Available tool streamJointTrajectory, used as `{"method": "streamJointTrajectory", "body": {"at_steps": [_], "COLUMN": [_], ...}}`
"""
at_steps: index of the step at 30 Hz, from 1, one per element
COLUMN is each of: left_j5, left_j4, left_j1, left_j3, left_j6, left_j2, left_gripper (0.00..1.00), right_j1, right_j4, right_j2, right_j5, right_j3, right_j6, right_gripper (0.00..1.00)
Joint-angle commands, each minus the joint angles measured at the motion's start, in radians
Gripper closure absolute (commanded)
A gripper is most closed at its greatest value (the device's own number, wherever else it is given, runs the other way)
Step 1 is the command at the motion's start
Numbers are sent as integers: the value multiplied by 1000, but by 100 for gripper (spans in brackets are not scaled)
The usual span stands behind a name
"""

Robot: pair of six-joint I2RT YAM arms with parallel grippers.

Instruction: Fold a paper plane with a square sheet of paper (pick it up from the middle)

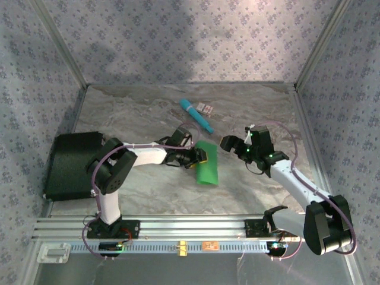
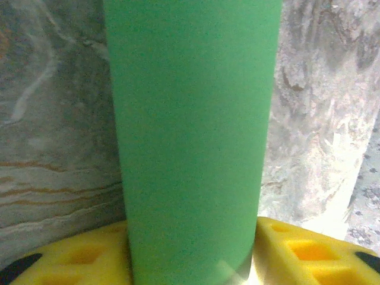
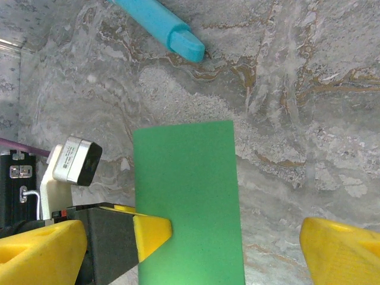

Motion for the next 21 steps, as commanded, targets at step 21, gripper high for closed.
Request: {"method": "streamJointTrajectory", "body": {"at_steps": [21], "left_j5": [-292], "left_j4": [-282], "left_j1": [-27], "left_j3": [41], "left_j6": [148], "left_j2": [-86], "left_gripper": [46], "right_j1": [51], "right_j4": [22], "right_j2": [78], "right_j5": [1], "right_j3": [20], "right_j6": [0], "right_gripper": [3]}}
